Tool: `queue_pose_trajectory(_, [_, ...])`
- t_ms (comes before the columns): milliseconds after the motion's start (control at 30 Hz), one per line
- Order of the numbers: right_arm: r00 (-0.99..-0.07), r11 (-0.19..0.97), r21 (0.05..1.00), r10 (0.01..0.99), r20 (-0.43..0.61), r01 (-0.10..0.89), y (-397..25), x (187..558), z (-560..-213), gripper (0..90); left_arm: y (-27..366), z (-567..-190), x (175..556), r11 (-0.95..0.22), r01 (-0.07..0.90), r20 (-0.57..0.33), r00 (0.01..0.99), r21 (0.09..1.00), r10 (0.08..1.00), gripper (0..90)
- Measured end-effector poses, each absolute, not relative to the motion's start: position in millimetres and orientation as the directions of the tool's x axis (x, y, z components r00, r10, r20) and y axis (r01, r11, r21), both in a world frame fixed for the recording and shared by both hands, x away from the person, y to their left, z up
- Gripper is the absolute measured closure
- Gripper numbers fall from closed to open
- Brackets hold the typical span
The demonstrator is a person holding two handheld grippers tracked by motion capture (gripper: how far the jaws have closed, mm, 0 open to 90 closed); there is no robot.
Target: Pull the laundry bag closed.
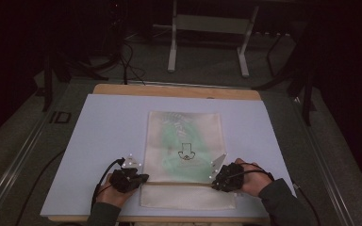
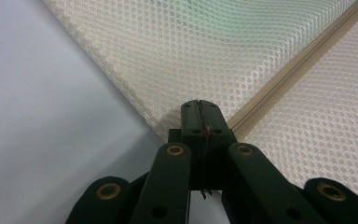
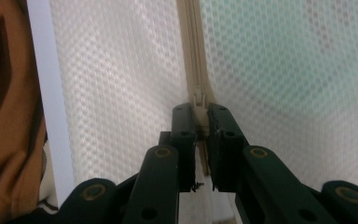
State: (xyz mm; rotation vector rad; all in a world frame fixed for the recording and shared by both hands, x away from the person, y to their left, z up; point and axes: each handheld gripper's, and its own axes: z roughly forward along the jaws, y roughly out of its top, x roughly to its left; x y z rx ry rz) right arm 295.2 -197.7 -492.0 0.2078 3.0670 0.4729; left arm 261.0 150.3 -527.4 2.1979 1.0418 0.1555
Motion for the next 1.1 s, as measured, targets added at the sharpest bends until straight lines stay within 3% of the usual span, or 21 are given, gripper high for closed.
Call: queue_pose_trajectory(1100, [-0.974,0.917,0.336,0.226,0.004,0.214,-243,293,-490,81.2,150,-527,261,-0.436,0.642,-0.178,0.666,0.630,0.724,89.6])
